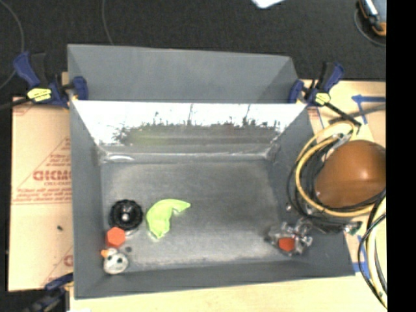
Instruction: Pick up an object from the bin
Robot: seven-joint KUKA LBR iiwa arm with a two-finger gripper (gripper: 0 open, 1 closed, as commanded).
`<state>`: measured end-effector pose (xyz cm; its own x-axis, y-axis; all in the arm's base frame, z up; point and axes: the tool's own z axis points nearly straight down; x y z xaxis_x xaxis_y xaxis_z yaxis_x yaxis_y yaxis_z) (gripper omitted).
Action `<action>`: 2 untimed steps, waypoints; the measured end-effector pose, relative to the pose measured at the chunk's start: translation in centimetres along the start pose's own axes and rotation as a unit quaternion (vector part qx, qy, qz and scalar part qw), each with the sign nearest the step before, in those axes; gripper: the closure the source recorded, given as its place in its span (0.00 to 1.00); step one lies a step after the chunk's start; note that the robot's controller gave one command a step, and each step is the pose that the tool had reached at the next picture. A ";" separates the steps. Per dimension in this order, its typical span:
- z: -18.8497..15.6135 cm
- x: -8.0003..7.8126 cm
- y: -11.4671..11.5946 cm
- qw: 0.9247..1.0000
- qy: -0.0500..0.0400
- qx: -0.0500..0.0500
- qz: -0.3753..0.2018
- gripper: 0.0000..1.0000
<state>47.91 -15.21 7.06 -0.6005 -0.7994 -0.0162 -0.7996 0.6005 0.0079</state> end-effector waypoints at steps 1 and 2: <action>0.0 0.0 0.0 1.000 0.000 0.000 0.000 1.00; -0.1 0.0 0.0 1.000 0.000 0.000 0.000 1.00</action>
Offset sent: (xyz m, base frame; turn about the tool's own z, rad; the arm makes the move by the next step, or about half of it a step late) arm 0.0000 -0.0002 0.0146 0.0000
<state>47.91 -15.20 7.20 -0.5999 -0.7999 -0.0169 -0.8001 0.5999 0.0070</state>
